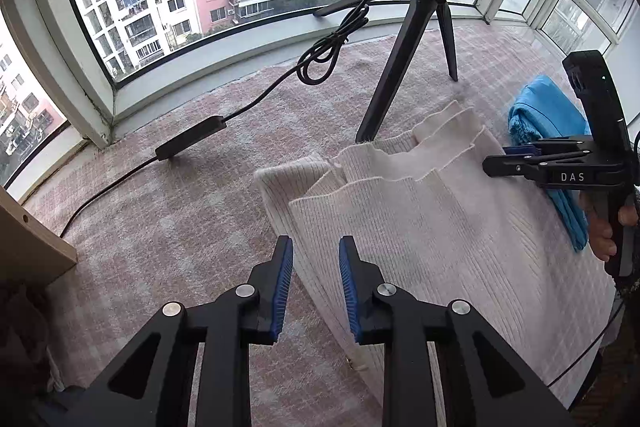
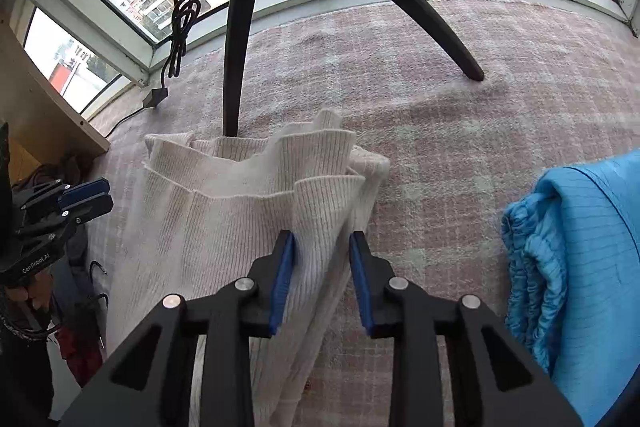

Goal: Fold clothes

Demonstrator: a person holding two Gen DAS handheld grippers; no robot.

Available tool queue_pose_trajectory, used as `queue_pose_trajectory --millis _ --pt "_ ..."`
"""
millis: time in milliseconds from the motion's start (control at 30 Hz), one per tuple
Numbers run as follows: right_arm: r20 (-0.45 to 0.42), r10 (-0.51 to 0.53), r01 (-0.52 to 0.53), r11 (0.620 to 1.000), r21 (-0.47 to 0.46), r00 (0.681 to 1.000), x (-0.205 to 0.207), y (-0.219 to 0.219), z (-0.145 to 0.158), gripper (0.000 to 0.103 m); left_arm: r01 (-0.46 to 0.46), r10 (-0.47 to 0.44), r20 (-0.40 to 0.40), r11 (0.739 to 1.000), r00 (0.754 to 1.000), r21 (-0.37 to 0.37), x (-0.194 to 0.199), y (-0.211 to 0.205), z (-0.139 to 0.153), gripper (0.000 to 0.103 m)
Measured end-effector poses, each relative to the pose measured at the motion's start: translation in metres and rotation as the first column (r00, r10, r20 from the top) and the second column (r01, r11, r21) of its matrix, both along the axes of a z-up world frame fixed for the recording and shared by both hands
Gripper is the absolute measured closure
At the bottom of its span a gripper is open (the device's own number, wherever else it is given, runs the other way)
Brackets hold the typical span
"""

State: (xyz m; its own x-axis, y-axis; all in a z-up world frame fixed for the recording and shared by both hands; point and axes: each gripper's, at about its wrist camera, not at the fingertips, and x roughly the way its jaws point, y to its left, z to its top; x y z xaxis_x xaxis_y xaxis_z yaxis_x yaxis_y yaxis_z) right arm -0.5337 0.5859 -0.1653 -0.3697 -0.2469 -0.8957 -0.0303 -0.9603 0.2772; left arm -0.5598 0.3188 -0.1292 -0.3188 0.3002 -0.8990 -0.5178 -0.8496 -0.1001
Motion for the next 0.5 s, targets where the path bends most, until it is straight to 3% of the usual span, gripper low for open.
queue_pose_trajectory --millis 67,133,200,367,500 --pt "-0.050 -0.014 0.017 0.999 0.050 0.999 0.007 0.002 0.011 0.048 -0.013 0.013 -0.004 1.000 1.000 -0.024 -0.009 0.004 -0.006 0.072" --pt "-0.064 0.017 -0.011 0.995 0.095 0.998 0.005 -0.001 0.013 0.037 -0.022 0.022 -0.001 0.998 1.000 -0.060 -0.020 0.009 -0.015 0.069" --pt "-0.056 0.041 -0.033 0.991 0.127 0.998 -0.001 -0.002 0.011 0.036 -0.029 0.030 0.017 0.996 0.999 -0.085 -0.031 0.013 -0.026 0.067" --pt "0.005 0.055 -0.055 0.997 0.060 0.998 -0.024 0.006 -0.011 0.036 -0.009 0.014 0.055 0.997 0.998 -0.083 -0.048 0.017 -0.043 0.064" --pt "0.042 0.071 -0.068 0.996 -0.057 0.997 -0.035 0.016 -0.022 0.036 0.029 -0.025 0.075 0.998 0.997 -0.061 -0.050 0.015 -0.044 0.064"
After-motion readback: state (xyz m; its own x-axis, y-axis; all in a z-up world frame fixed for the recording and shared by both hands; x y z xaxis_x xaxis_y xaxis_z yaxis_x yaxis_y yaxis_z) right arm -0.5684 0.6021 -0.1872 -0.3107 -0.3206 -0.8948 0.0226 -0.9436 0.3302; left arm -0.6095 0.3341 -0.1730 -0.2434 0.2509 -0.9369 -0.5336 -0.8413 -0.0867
